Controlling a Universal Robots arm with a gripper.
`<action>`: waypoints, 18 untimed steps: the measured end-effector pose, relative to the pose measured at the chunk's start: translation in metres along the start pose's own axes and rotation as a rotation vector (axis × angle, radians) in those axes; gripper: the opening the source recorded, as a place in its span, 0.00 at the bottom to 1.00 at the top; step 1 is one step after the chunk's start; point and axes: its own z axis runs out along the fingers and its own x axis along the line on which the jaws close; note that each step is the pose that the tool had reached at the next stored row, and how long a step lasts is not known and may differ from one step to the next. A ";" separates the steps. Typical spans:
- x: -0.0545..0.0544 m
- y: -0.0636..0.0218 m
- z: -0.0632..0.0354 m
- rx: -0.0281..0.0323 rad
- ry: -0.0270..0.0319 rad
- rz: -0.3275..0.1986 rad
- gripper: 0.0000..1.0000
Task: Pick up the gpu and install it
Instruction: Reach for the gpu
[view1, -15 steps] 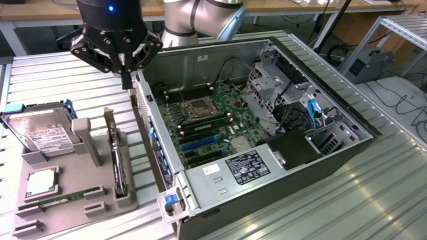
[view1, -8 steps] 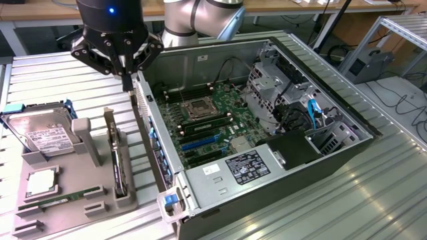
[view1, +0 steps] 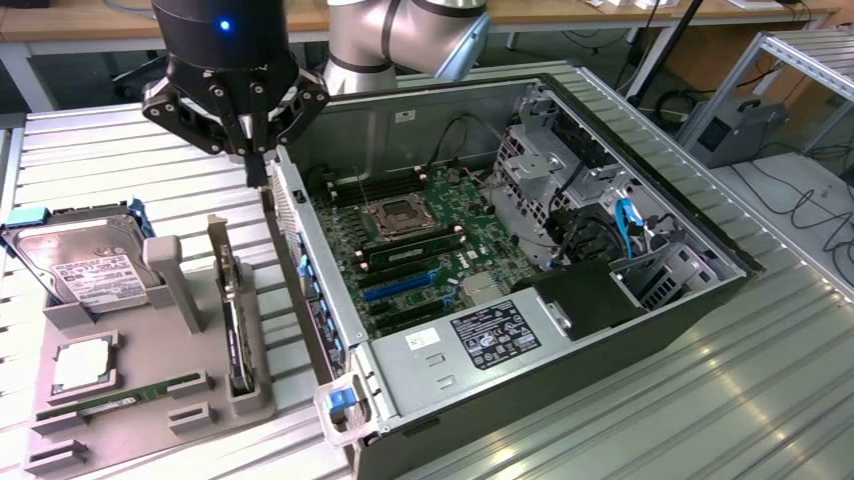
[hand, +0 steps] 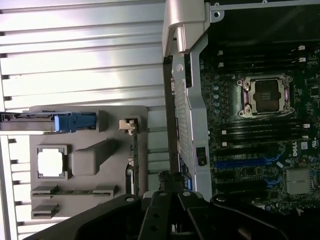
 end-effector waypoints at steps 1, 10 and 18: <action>0.000 -0.0007 0.0000 0.0000 0.0000 0.000 0.11; -0.001 -0.0077 -0.0002 0.0000 0.0000 0.000 0.11; -0.001 -0.0141 -0.0004 0.0001 0.0000 0.000 0.11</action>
